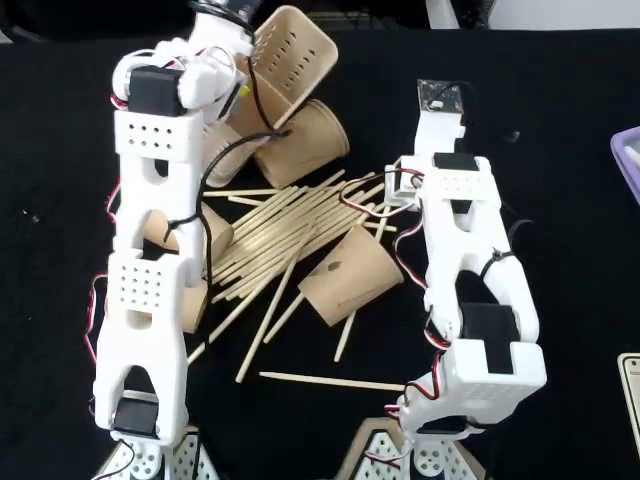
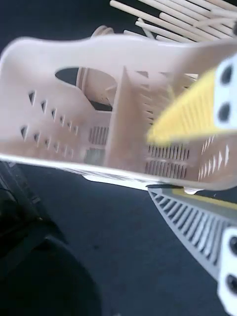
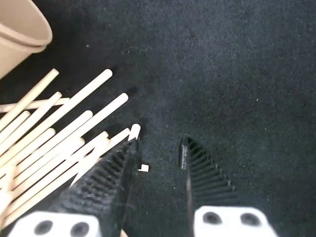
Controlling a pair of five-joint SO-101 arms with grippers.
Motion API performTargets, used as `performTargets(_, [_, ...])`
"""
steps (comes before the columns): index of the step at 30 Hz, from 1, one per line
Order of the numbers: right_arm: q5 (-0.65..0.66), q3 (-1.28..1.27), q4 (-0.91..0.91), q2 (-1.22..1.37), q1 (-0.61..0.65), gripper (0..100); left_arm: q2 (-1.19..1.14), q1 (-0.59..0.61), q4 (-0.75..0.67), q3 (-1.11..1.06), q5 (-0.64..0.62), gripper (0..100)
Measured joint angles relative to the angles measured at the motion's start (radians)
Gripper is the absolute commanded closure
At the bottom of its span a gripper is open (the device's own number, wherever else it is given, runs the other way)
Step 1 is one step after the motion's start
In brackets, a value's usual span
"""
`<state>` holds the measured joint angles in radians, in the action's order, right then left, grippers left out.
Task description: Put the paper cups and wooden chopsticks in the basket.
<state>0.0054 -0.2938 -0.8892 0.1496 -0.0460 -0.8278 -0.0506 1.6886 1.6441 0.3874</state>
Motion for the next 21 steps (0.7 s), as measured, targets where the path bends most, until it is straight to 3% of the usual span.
performTargets(13, [0.000,0.000,0.000,0.000,0.000,85.8,0.068,0.157,0.064,0.000,-0.368,76])
performTargets(21, [0.000,0.000,0.000,0.000,0.000,85.8,0.104,0.181,0.064,-0.120,-0.546,76])
